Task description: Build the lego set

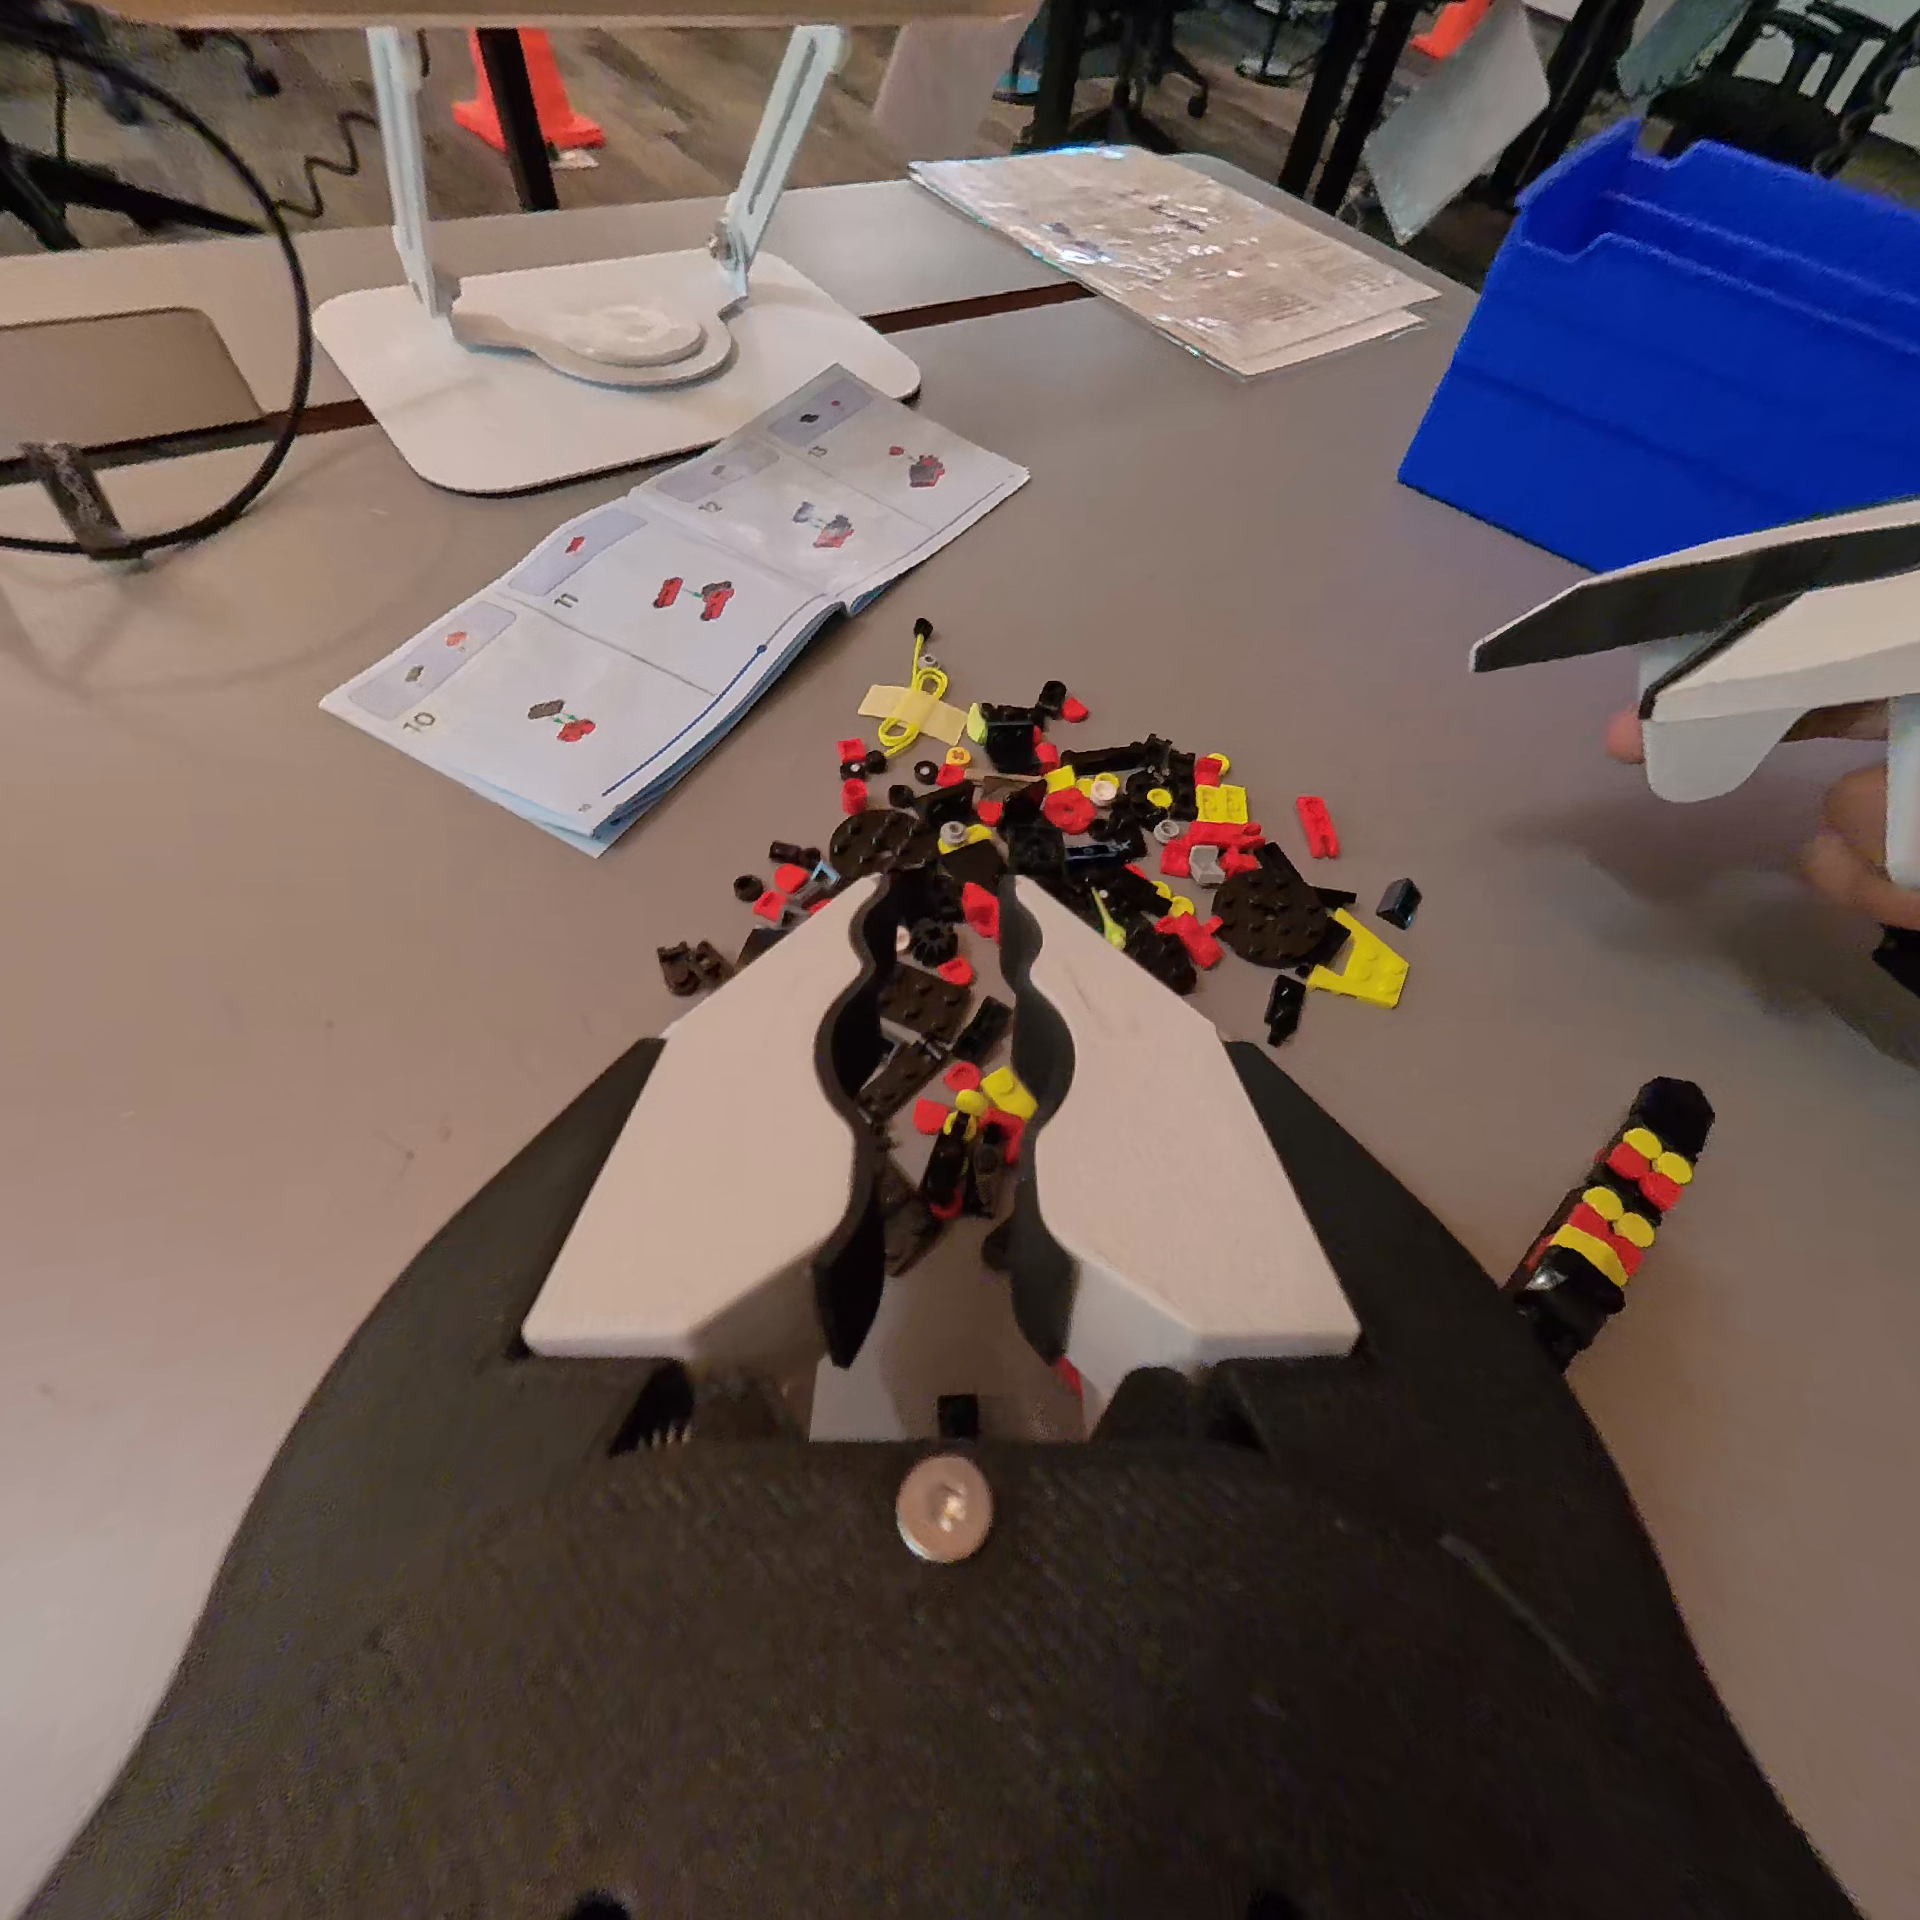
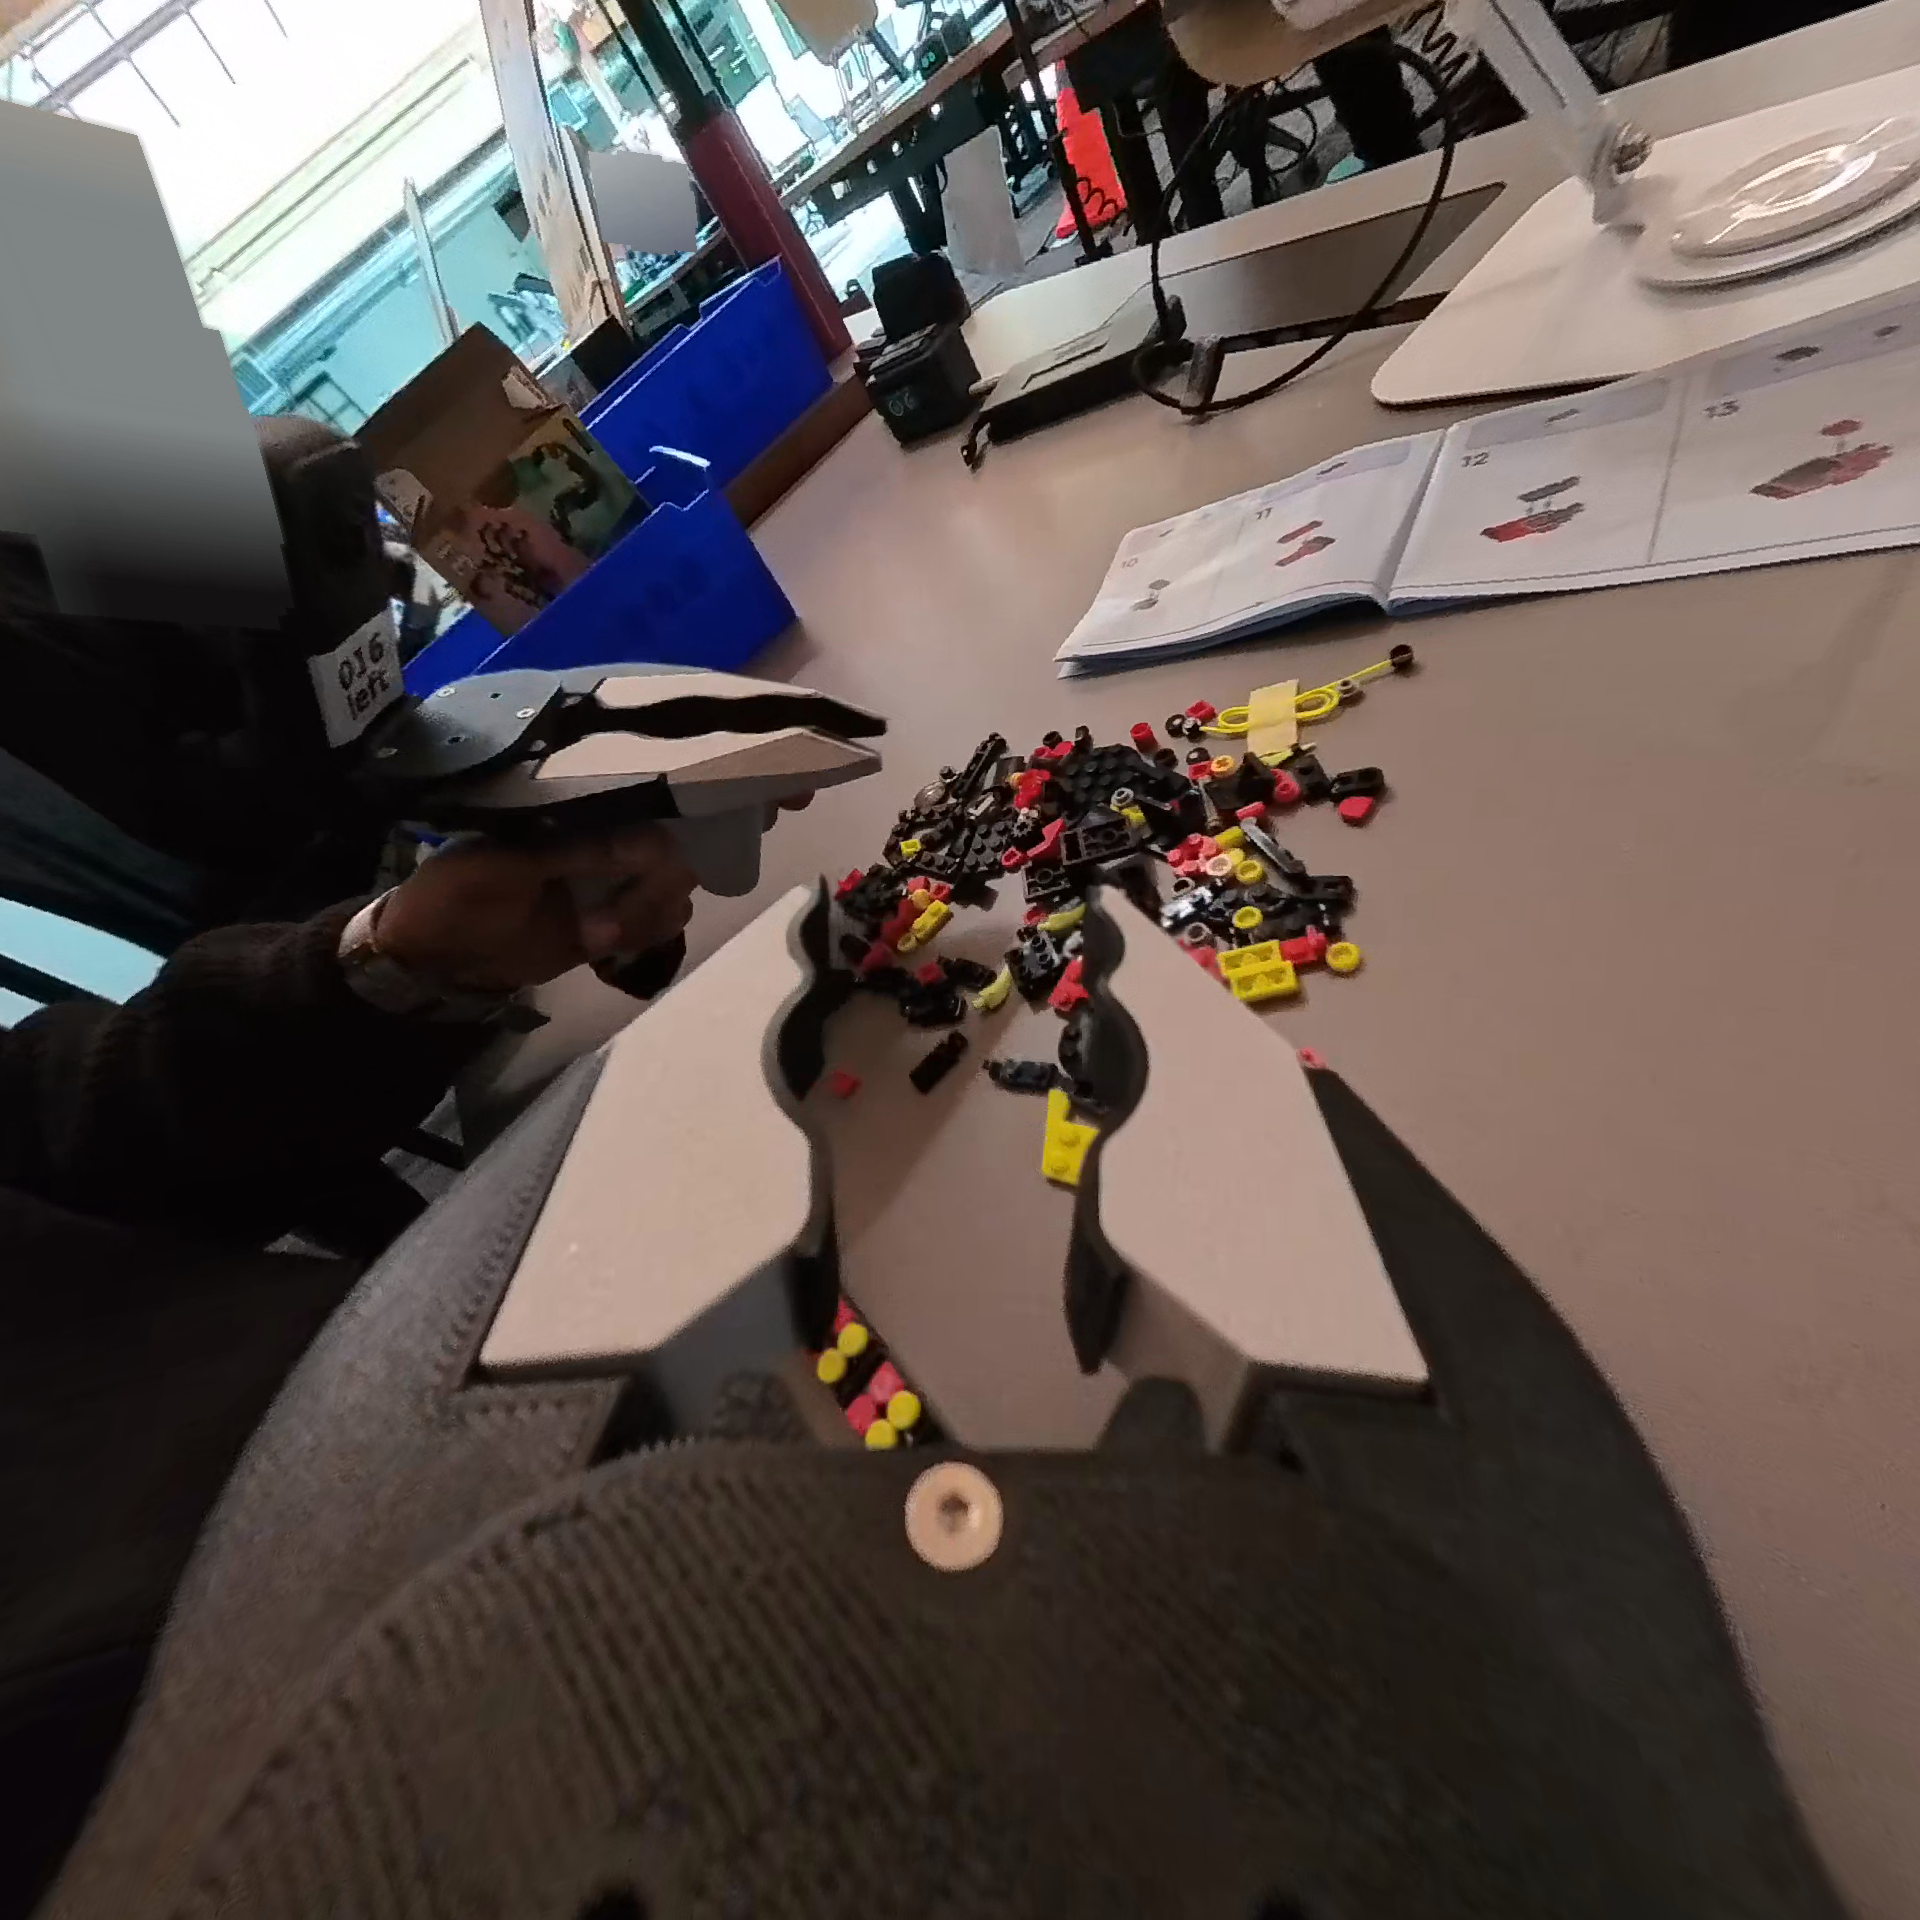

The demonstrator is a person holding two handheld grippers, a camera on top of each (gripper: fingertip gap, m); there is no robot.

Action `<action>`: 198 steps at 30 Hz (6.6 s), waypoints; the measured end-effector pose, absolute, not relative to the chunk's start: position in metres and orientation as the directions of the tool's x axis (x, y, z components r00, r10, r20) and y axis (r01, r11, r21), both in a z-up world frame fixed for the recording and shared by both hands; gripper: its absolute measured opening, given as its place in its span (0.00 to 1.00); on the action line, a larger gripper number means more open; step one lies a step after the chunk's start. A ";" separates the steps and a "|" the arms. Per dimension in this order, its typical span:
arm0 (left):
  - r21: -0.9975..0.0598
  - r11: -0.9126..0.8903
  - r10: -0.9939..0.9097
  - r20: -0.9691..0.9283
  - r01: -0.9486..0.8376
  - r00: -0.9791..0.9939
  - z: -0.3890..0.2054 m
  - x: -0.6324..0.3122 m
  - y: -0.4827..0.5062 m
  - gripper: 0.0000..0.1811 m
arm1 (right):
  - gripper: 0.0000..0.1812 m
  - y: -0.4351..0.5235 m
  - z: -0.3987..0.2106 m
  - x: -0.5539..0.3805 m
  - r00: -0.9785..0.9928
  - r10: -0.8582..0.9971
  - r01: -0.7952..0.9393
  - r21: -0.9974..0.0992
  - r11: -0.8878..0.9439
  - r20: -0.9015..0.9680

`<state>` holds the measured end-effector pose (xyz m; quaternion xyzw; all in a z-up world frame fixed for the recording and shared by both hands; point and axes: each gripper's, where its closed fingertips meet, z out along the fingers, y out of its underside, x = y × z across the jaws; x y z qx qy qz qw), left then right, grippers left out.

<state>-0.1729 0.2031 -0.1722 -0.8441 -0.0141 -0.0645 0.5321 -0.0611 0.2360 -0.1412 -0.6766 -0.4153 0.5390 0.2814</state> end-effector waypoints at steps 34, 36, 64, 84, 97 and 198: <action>-0.859 -0.438 0.074 0.259 0.265 0.963 -0.176 -0.199 0.163 0.11 | 0.26 0.287 -0.230 -0.270 -0.116 0.993 0.730 -0.679 0.079 -0.008; -0.854 -0.439 0.075 0.274 0.278 0.959 -0.176 -0.199 0.163 0.11 | 0.24 0.288 -0.235 -0.273 -0.104 0.995 0.739 -0.669 0.082 0.006; -0.838 -0.452 0.071 0.306 0.304 0.949 -0.179 -0.197 0.162 0.12 | 0.41 0.350 -0.226 -0.261 0.101 0.964 0.743 -0.663 0.090 0.244; -0.831 -0.456 0.068 0.324 0.318 0.944 -0.179 -0.196 0.162 0.12 | 0.31 0.308 -0.235 -0.273 0.046 0.999 0.723 -0.690 -0.033 0.001; -0.825 -0.460 0.066 0.337 0.329 0.939 -0.180 -0.196 0.162 0.12 | 0.32 0.301 -0.232 -0.274 0.015 0.998 0.716 -0.696 -0.056 -0.066; -0.451 -0.406 -0.271 0.890 0.795 0.367 -0.157 -0.247 0.323 0.16 | 0.11 0.332 -0.152 -0.241 -0.273 0.928 0.276 -0.944 -0.178 -0.254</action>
